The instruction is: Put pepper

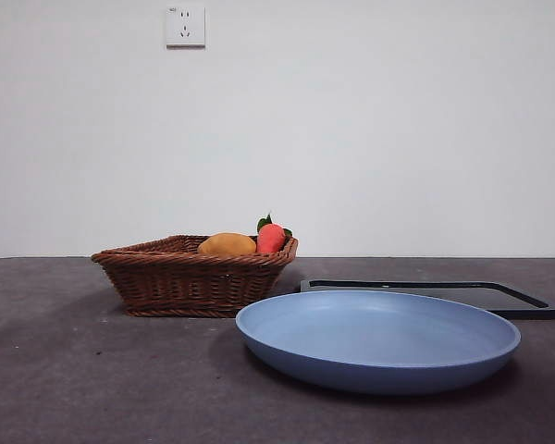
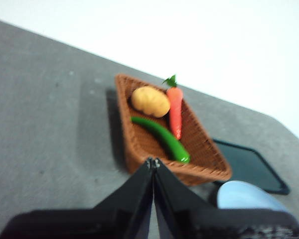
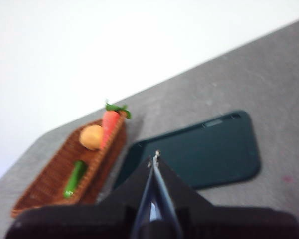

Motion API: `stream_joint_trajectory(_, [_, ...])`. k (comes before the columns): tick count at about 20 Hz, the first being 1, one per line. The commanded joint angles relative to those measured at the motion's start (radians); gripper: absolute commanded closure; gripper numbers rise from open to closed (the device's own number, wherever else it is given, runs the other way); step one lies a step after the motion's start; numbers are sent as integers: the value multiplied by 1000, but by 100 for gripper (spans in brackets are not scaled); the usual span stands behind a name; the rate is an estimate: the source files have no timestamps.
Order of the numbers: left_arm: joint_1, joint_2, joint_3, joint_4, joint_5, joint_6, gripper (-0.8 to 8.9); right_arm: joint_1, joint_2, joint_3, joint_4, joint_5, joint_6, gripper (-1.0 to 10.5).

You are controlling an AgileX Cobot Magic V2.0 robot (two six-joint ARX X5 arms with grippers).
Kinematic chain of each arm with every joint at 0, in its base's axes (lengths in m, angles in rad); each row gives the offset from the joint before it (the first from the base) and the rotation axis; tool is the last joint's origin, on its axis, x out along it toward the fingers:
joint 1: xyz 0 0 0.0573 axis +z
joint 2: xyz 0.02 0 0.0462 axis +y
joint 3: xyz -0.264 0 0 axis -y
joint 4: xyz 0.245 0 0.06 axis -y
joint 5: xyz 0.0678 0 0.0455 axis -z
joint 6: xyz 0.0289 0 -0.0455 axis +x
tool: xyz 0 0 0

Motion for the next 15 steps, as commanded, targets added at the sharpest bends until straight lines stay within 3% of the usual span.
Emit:
stream_joint_trajectory(1, [2,68,84,-39,26,0,807,3,60,79,-23,-30,9,942])
stream_joint_trajectory(6, [2,204,230,-121,79,88,807,4,196,241,-142,-92,-53,941])
stream_joint_trajectory(15, [-7,452,478,-313,252,288,807,28,491,588,-525,-177,-286,941])
